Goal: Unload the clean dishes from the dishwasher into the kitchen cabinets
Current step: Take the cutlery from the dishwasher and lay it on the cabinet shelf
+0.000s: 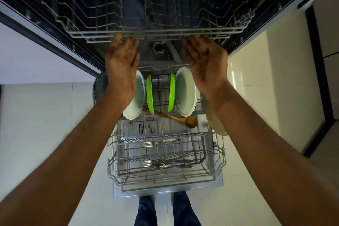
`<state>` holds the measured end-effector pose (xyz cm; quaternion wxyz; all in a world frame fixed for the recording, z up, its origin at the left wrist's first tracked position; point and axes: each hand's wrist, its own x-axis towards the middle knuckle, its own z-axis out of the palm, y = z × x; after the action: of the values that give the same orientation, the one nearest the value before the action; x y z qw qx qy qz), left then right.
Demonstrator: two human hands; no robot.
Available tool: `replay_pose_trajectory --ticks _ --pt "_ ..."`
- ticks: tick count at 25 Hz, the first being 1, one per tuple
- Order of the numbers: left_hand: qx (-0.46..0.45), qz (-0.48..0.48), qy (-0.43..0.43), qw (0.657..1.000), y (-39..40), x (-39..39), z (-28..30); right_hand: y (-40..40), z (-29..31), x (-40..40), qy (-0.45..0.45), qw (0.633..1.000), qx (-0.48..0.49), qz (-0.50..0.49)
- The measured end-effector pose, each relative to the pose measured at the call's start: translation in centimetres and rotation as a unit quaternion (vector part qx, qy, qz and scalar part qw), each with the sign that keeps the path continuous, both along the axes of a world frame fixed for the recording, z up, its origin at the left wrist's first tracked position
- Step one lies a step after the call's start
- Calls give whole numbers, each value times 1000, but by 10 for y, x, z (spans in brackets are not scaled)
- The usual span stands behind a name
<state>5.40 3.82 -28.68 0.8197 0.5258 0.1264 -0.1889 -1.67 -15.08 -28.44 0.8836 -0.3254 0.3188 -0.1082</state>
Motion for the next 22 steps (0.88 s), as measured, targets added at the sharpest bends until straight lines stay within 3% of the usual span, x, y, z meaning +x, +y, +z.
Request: replay_pose_trajectory --ticks 2,5,8,10,14,18,22 --pt "50 -2 -10 999 9 -21 -1 3 -9 -17 19 999 -33 12" --pt "166 -60 -1 984 20 -70 -29 16 -20 -55 126 980 -154 18" --pt "270 -190 -10 944 36 -133 -70 30 -34 -107 266 885 -371 94" --pt "326 -270 -23 906 46 -168 -90 30 -48 -141 307 839 -437 103" --pt "403 -319 -32 857 72 -199 -127 6 -76 -188 350 749 -554 102" --pt "467 -341 3 816 102 -201 -156 -35 -107 -212 434 682 -585 65" --pt "488 -375 21 788 123 -201 -169 -48 -137 -209 471 705 -503 166"
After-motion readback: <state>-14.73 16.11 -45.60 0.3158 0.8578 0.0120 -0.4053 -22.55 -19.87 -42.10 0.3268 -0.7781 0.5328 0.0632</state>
